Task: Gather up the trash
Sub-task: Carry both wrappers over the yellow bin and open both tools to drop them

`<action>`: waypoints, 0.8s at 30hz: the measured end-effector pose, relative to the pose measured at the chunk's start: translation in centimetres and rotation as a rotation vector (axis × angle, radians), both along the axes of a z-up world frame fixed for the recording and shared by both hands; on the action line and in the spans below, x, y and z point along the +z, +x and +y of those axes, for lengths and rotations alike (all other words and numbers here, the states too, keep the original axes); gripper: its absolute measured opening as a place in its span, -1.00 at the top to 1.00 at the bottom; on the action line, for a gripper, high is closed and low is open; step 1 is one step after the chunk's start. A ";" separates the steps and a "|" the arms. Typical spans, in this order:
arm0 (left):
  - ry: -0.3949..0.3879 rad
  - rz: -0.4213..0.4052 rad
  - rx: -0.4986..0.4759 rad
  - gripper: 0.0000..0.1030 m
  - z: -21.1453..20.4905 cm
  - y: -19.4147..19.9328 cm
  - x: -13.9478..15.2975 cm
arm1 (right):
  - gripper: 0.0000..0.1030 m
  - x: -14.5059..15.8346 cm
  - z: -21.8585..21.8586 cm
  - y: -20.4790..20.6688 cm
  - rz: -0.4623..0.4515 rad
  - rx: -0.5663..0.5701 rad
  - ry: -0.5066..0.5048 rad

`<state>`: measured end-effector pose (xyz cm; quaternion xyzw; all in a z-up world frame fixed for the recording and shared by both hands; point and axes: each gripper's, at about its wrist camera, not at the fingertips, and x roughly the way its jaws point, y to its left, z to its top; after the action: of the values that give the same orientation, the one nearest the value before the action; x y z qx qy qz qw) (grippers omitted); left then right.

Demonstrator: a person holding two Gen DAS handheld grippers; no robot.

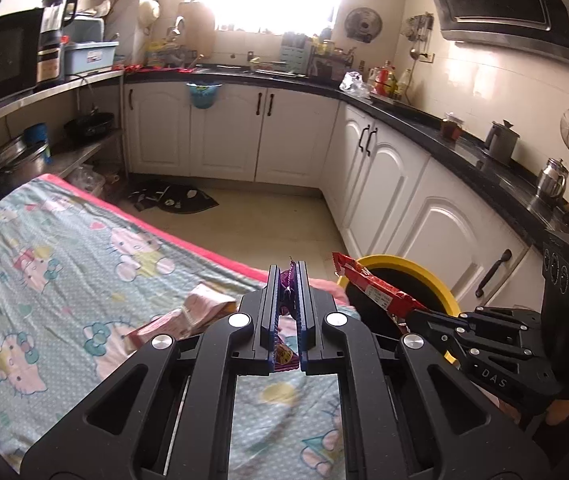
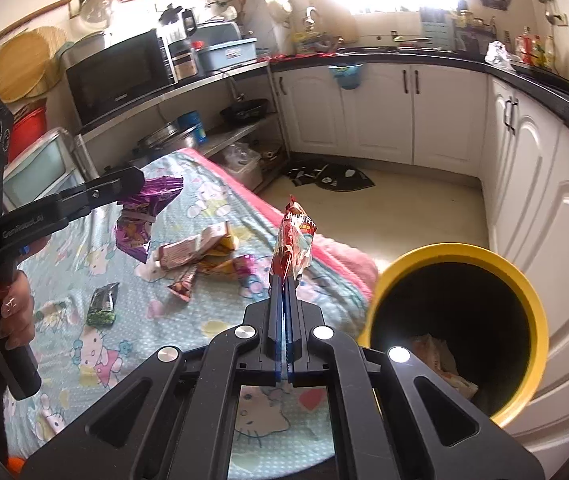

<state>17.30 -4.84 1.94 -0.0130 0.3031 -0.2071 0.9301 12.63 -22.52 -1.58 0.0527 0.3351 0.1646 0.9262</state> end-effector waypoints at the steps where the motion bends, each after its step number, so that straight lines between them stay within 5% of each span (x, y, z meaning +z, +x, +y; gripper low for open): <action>1: -0.001 -0.002 -0.005 0.93 -0.2 0.0 0.1 | 0.97 0.1 -0.2 -0.1 -0.002 -0.008 -0.001; 24: -0.044 -0.008 -0.139 0.92 -7.9 1.2 0.5 | 0.97 0.5 -7.8 -2.0 -0.014 -0.238 -0.001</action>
<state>18.49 -12.76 2.42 -0.0116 0.2948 -0.2778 0.9142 10.66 -30.34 -1.04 0.0902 0.3203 0.0538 0.9415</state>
